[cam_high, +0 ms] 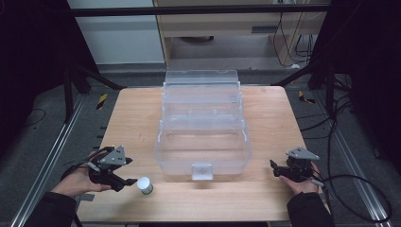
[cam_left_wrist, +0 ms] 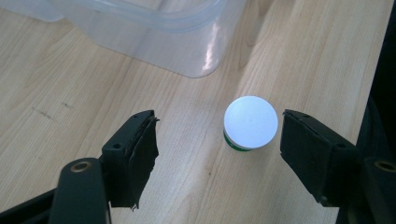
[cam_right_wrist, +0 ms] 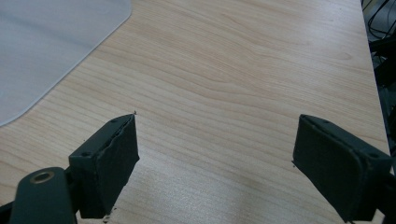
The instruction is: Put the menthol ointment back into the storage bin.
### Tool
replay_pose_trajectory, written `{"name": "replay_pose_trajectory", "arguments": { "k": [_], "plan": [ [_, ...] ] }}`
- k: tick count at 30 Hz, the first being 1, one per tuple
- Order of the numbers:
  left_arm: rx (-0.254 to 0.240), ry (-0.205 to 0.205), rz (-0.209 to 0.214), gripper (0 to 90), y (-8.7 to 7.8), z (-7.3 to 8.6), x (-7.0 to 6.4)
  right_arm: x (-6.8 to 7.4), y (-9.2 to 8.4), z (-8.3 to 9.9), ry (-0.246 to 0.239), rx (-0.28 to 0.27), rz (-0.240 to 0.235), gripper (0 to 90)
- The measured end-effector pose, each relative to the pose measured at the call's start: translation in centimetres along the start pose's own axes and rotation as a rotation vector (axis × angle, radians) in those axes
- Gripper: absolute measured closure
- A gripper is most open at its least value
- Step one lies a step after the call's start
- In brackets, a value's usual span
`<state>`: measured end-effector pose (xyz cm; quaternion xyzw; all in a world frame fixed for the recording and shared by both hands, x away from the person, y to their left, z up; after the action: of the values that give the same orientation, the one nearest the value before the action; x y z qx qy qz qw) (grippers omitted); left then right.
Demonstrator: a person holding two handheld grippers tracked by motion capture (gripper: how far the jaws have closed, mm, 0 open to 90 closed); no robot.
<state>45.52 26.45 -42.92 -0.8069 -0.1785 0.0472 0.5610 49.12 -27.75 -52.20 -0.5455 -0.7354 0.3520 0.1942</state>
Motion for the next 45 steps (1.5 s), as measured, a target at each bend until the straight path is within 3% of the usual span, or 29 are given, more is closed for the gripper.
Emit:
{"name": "replay_pose_trajectory", "arguments": {
  "k": [3, 16, 25, 36, 45],
  "plan": [
    [0.032, 0.057, -0.008, 28.5, 0.2, -0.3, -0.2, 0.0, 0.1, 0.0, -0.007, 0.004, 0.000, 14.4],
    [0.121, 0.144, 0.038, 32.1, 1.4, -0.7, -1.0, 0.1, 0.2, 0.1, -0.020, 0.023, -0.007, 15.0],
    [0.176, 0.189, 0.079, 35.7, 2.4, -1.4, -1.4, 0.2, 0.3, 0.2, -0.028, 0.038, -0.014, 15.5],
    [0.244, 0.244, 0.094, 40.1, 3.8, -2.1, -1.6, 0.4, 0.5, 0.3, -0.036, 0.052, -0.022, 16.3],
    [0.291, 0.255, 0.123, 45.2, 4.8, -2.3, -1.5, 0.4, 0.7, 0.4, -0.046, 0.066, -0.026, 16.6]
  ]
}}
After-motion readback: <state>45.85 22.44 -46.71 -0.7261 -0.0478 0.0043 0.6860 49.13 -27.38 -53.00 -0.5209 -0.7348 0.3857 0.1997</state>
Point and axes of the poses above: each handheld gripper's, and its own axes: y roughly forward along the jaws, z roughly out of its underside, x roughly to its left, the point moved 5 cm from there along y, roughly forward along the jaws, and after that the axes turned 10 degrees about x, right-handed, at the moved point
